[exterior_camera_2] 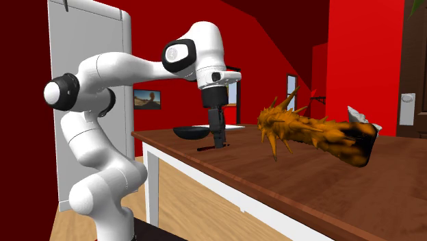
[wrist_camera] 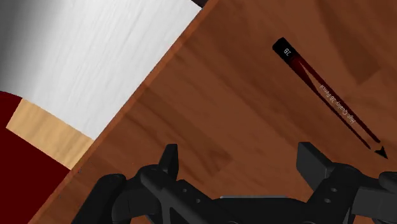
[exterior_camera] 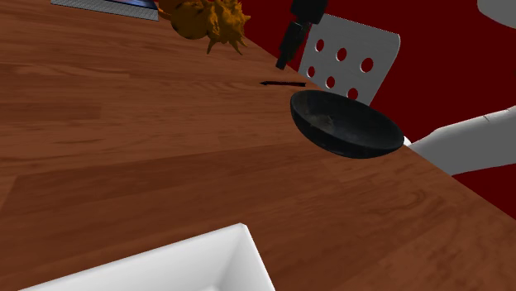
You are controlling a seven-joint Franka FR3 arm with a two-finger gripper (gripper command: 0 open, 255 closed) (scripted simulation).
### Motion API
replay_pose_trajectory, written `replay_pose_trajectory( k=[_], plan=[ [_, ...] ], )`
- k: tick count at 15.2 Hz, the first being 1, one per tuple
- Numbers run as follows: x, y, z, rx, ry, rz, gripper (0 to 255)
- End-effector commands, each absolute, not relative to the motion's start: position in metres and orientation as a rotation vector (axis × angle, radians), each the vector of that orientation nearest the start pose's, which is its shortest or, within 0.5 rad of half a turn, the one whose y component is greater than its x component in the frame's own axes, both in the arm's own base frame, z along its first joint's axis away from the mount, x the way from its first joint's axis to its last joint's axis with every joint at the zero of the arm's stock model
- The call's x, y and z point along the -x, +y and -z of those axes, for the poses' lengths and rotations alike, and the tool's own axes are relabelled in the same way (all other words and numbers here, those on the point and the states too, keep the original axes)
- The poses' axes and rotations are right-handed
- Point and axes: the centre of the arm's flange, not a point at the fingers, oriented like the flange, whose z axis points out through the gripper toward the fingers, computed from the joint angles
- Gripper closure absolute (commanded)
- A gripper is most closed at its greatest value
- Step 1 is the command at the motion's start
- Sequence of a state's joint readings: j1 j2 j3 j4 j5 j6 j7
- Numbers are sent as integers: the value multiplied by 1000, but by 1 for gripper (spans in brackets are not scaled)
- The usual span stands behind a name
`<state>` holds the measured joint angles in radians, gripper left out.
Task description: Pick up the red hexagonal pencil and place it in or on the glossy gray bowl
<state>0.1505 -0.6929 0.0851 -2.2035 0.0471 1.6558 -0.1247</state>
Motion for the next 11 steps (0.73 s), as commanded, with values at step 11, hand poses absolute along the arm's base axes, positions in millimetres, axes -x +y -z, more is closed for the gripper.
replay_pose_trajectory(
  k=[11],
  plan=[
    [-293,214,-653,2801,-1577,234,0]
  ],
)
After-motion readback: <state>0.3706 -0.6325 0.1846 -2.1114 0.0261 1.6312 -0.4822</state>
